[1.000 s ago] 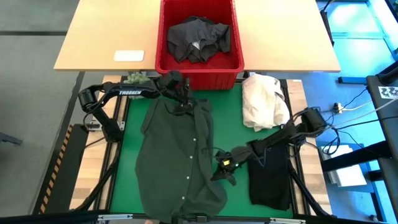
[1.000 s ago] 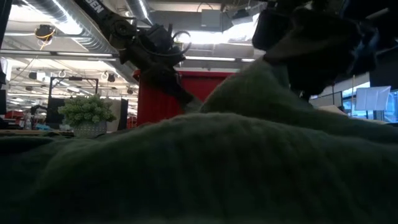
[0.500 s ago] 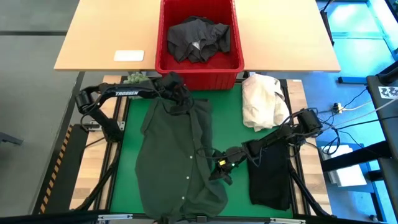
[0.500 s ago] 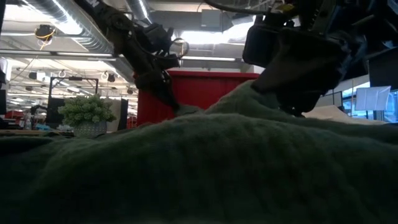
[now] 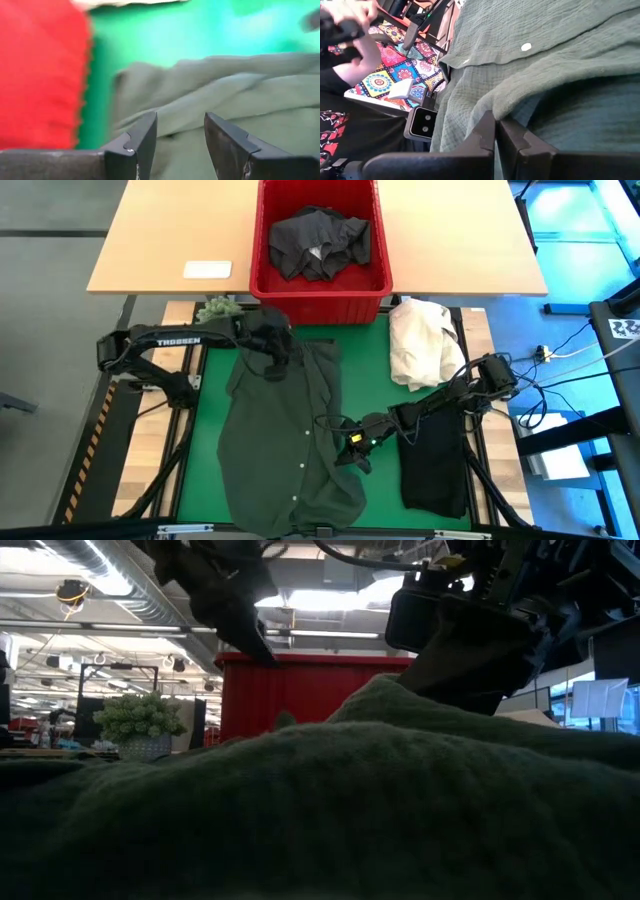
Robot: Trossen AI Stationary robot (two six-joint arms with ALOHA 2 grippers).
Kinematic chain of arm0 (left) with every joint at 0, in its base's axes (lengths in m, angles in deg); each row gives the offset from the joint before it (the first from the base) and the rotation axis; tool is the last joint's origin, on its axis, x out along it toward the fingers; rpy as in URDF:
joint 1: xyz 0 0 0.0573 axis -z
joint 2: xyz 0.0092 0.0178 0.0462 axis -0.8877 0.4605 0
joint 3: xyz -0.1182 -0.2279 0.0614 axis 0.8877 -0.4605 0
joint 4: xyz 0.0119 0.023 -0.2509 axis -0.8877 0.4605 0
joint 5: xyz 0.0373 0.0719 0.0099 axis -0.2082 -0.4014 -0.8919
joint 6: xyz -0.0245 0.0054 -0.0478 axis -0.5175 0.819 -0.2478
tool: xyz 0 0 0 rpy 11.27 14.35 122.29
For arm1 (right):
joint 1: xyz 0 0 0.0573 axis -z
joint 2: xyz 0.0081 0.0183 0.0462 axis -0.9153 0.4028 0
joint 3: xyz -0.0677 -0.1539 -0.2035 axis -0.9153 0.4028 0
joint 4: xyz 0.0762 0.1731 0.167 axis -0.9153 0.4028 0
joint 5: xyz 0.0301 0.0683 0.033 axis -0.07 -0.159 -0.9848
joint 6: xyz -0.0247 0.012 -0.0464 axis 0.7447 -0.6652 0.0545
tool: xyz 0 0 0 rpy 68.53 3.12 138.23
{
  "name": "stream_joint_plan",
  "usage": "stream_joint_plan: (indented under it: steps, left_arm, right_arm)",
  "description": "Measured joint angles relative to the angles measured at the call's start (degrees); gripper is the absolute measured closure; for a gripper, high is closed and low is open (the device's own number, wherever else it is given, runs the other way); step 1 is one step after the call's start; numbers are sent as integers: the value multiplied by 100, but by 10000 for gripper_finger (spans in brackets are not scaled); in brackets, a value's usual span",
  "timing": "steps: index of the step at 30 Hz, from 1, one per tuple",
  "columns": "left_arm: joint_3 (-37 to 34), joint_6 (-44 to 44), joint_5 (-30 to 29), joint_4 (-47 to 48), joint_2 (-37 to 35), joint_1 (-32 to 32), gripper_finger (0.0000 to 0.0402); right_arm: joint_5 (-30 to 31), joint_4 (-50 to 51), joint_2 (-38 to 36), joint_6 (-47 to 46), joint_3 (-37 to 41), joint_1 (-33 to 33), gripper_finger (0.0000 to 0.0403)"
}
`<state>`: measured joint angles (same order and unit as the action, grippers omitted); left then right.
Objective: Fold laundry
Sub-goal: Fold the green polo shirt
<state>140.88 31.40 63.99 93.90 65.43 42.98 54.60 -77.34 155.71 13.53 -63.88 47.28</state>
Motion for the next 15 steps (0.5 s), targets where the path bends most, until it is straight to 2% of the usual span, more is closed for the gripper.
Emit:
stream_joint_plan:
  steps: [5, 9, 15]
  left_arm:
    - [-2, -396, 40, -150, 174, 906, 245]
    - [-48, -765, 27, -842, 422, 1623, 246]
    - [-59, -1066, -589, -1270, 711, 2463, 248]
  right_arm:
    - [20, 1, 0, 18, 0, -10, 399]
    - [54, 17, 0, 120, 2, -11, 392]
    - [-275, 69, 0, 241, 2, -11, 323]
